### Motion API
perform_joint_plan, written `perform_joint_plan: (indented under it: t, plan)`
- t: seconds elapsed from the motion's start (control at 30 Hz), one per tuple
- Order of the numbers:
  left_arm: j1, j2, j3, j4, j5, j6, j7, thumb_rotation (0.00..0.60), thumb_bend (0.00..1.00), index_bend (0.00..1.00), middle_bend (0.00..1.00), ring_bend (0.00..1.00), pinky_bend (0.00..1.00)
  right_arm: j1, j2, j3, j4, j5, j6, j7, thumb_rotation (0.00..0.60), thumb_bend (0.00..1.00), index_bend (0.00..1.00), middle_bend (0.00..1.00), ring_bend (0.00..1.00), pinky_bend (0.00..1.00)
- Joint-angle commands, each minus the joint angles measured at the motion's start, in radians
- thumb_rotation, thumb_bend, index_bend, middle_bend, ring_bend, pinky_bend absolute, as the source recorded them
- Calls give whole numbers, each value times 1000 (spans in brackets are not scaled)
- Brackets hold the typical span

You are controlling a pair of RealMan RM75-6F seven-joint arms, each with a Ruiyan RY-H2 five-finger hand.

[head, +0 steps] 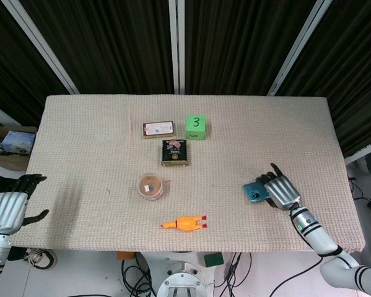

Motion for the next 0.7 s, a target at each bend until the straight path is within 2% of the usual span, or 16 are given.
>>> perform_joint_plan:
  t: [0.03, 0.17, 0.3, 0.37, 0.43, 0.5, 0.57, 0.7]
  plan:
    - [-2, 1, -1, 0, 0, -2, 0, 600, 121, 216, 191, 152, 334, 3, 16, 5, -6, -10, 13, 19, 600, 512, 699, 574, 288, 0]
    - [-5, 0, 0, -2, 0, -8, 3, 600, 120, 217, 191, 152, 335, 24, 76, 11, -73, 6, -26, 39, 600, 513, 743, 606, 285, 0]
    - [-7, -2, 1, -1, -4, -13, 4, 600, 121, 216, 191, 152, 336, 55, 135, 18, -138, 27, -84, 47, 600, 538, 739, 599, 271, 0]
    - [-9, -3, 1, -1, -5, -18, 4, 600, 121, 217, 191, 152, 337, 81, 160, 20, -160, 51, -145, 35, 600, 545, 706, 571, 248, 0]
    - [-10, -3, 1, -2, -5, -19, 4, 600, 121, 217, 191, 152, 337, 106, 177, 21, -175, 74, -201, 6, 600, 550, 615, 510, 187, 0]
    - [-11, -2, 0, -3, -5, -20, 5, 600, 121, 217, 190, 152, 340, 131, 185, 26, -187, 89, -240, -25, 600, 568, 472, 401, 90, 0]
    - [-11, -1, -1, -3, -8, -21, 5, 600, 120, 217, 191, 152, 341, 142, 182, 29, -184, 77, -237, -31, 600, 542, 337, 279, 20, 0]
    - [-13, 1, -2, -2, -15, -28, 5, 600, 121, 216, 191, 152, 342, 157, 165, 41, -151, 53, -208, -17, 587, 435, 44, 69, 0, 0]
